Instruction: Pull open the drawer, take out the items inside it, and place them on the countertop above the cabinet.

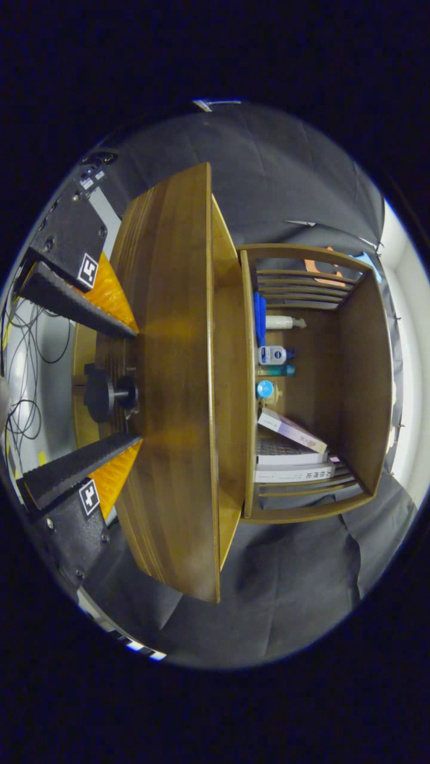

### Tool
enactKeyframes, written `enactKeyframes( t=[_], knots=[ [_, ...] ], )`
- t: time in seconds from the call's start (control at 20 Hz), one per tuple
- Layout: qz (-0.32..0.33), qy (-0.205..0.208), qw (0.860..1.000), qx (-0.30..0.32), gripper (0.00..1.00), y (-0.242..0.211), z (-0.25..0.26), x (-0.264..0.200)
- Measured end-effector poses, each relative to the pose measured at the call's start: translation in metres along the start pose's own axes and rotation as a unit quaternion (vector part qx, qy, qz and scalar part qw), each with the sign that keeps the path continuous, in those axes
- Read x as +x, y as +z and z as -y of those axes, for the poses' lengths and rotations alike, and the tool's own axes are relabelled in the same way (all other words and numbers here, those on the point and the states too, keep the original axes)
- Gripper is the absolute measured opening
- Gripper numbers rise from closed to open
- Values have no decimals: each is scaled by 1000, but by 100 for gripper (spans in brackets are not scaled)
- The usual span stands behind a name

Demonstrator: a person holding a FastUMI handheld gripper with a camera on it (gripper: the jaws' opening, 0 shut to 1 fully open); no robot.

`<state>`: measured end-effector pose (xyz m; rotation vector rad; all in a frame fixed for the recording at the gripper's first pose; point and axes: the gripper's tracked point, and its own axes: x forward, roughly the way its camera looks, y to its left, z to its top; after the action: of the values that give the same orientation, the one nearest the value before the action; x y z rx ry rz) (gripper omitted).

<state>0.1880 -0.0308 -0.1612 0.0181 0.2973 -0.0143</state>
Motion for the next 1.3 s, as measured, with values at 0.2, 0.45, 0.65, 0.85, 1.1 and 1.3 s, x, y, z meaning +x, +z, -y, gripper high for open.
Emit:
enactKeyframes(
  t=[0.2, 0.45, 0.65, 0.85, 1.1, 1.3],
  knots=[
    [3, 1, 1000, -1, 100, 3, -1, 3],
    [1, 1, 1000, 1, 100, 9, -2, 17],
    [-1, 0, 1000, 4, 99, 15, -4, 30],
    [-1, -3, 1000, 5, 100, 26, -7, 51],
    [5, -13, 1000, 5, 99, 38, -11, 75],
    [3, -16, 1000, 5, 100, 44, -13, 96]
  ],
)
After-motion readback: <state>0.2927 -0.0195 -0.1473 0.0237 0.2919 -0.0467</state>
